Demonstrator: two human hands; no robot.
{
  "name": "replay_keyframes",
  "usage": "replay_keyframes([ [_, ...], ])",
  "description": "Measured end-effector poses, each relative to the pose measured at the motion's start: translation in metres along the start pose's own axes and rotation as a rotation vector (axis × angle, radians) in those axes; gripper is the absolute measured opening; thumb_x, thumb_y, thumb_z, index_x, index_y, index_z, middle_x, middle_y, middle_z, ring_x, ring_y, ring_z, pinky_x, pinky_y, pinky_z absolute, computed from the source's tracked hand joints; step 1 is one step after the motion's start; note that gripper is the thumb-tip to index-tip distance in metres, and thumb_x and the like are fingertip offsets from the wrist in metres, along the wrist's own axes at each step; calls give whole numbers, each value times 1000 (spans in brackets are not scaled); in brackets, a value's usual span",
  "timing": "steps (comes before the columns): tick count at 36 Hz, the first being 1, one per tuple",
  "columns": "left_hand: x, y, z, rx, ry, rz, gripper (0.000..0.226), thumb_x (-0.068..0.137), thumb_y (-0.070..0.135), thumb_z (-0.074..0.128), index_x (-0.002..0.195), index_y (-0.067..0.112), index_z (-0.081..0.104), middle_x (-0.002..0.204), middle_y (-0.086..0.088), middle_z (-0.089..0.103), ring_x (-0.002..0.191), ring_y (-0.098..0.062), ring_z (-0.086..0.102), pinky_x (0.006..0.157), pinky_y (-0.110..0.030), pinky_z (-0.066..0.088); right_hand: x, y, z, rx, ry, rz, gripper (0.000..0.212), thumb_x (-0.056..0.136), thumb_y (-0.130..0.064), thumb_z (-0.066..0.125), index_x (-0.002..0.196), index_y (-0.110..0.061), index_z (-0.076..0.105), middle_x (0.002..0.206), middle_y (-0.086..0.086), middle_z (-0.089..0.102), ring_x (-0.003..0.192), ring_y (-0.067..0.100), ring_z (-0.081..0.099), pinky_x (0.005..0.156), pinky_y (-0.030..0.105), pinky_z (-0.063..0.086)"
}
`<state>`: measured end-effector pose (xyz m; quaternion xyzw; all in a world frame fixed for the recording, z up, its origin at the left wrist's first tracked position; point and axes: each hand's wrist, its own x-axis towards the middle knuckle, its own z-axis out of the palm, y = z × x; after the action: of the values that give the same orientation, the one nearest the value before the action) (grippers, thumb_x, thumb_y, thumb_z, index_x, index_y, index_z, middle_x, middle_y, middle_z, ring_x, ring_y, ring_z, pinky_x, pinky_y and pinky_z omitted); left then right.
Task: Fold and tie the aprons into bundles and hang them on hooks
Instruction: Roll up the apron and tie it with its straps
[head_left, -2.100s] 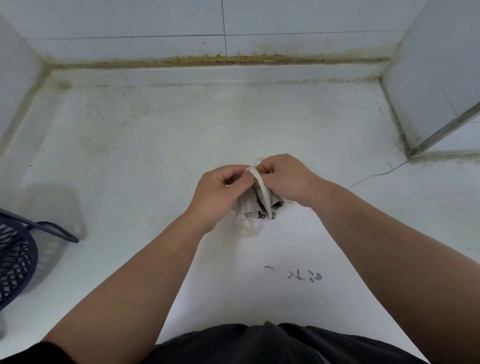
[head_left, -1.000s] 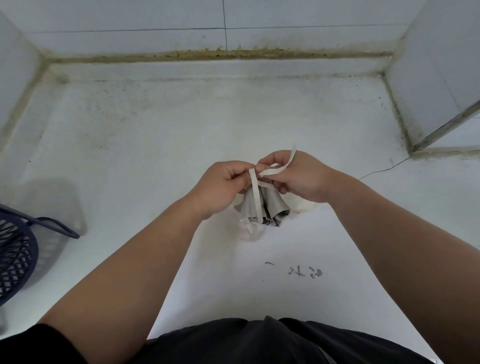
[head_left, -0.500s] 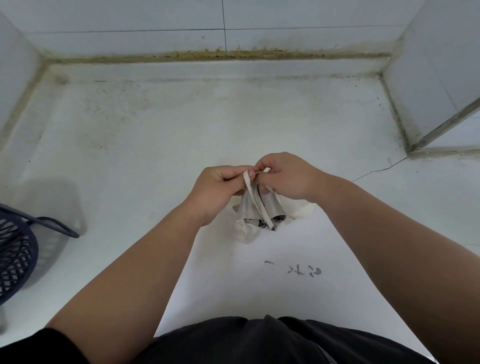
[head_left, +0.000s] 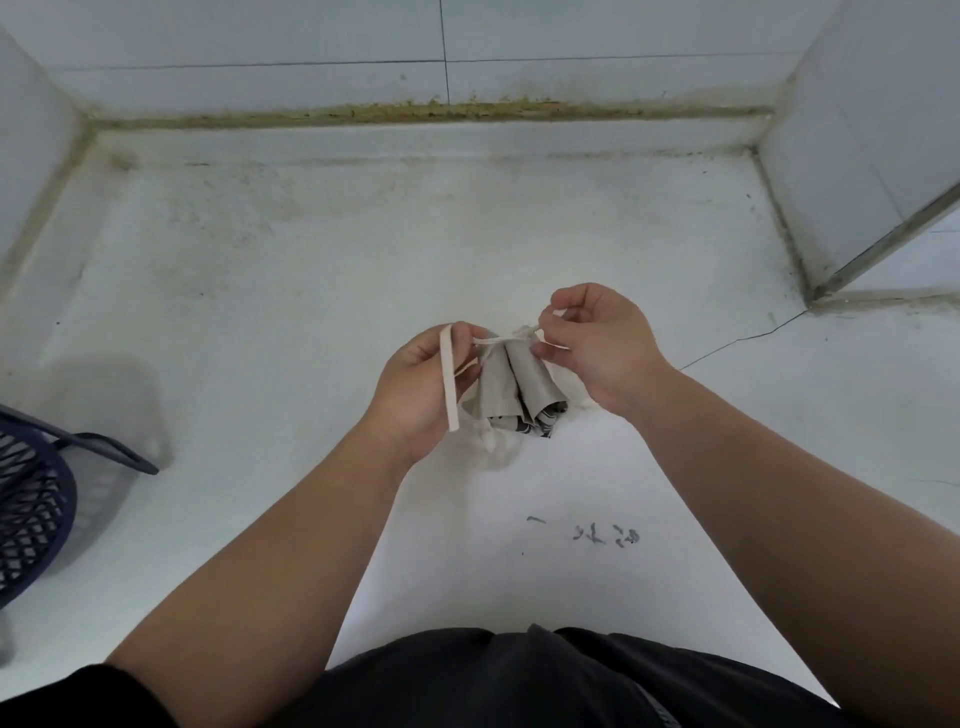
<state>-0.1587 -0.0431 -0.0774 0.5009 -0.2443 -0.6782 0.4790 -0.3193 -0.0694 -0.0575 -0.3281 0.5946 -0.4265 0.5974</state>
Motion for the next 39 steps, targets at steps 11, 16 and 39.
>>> replay_keyframes([
  [11, -6, -12, 1, -107, 172, 48, 24, 101, 17, 46, 85, 6, 59, 87, -3, 66, 83, -17, 67, 78, -26, 55, -7, 20, -8, -264, 232, -100, 26, 91, -2, 53, 77, -23, 52, 84, -4, 48, 60, 10, 63, 53, 8, 47],
  [16, -7, -10, -2, -193, 238, 71, 23, 101, 17, 46, 84, 5, 57, 87, -6, 64, 79, -16, 66, 76, -25, 58, -4, 22, -18, -327, 361, -44, 26, 90, -2, 54, 73, -23, 51, 74, -6, 52, 60, 10, 63, 76, 30, 56],
  [39, -3, -5, 6, 124, 32, 127, 23, 103, 20, 41, 87, 11, 54, 69, 4, 67, 79, -15, 66, 70, -21, 52, -1, 7, 12, -354, 86, 192, 36, 88, -17, 61, 56, -12, 47, 56, 6, 44, 43, 18, 37, 44, 24, 36],
])
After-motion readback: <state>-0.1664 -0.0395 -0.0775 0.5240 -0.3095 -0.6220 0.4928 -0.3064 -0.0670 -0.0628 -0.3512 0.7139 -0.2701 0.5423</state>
